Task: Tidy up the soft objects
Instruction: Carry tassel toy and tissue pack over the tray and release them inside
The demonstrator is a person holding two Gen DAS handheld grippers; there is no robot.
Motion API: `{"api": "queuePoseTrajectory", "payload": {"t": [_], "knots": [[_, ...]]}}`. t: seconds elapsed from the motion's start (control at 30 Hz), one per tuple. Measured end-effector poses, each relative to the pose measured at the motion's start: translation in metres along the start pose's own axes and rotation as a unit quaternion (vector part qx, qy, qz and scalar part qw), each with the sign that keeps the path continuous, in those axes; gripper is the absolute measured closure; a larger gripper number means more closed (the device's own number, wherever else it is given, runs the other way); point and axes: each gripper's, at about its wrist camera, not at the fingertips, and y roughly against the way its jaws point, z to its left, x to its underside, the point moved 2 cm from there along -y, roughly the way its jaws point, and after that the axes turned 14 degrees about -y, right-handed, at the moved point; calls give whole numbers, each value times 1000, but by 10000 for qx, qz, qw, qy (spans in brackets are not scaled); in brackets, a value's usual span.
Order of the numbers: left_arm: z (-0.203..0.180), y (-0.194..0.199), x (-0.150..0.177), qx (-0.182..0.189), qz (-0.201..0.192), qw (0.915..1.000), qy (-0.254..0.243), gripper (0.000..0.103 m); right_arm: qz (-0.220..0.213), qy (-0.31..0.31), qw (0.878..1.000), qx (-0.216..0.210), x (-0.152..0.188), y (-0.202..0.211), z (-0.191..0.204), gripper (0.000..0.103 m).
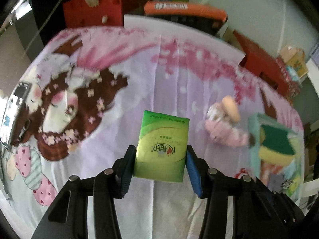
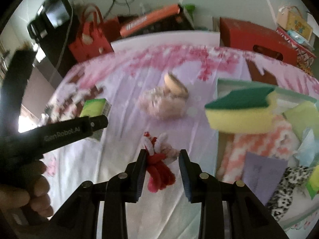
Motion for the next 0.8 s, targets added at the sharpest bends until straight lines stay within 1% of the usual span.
{"api": "queuePoseTrajectory", "payload": {"t": [0.13, 0.2, 0.3, 0.33, 0.4, 0.47, 0.57, 0.67, 0.8], "knots": [[-1, 29, -9, 122, -512, 9986, -24, 52, -726, -184, 9972, -89, -17, 48, -11, 69], [-8, 43, -12, 236, -779, 9966, -120, 52, -1029, -356, 9940, 51, -26, 68, -26, 69], [-25, 54, -16, 373, -1005, 9937, -331, 52, -1320, -611, 9882, 486, -34, 85, -54, 69], [-31, 56, -16, 419, -1050, 9928, -396, 52, -1372, -732, 9858, 629, -36, 89, -65, 69], [-43, 60, -17, 513, -1113, 9909, -559, 52, -1403, -1024, 9821, 735, -41, 94, -86, 69], [-59, 65, -18, 622, -1204, 9877, -783, 52, -1446, -1308, 9776, 796, -44, 101, -108, 69], [-86, 69, -19, 754, -1333, 9816, -1140, 52, -1559, -1558, 9697, 1050, -45, 112, -137, 69], [-120, 71, -16, 916, -1407, 9734, -1560, 52, -1604, -1802, 9629, 1210, -45, 119, -164, 69], [-168, 69, -6, 1149, -1368, 9604, -2139, 52, -1620, -2087, 9551, 1339, -43, 125, -192, 69]]}}
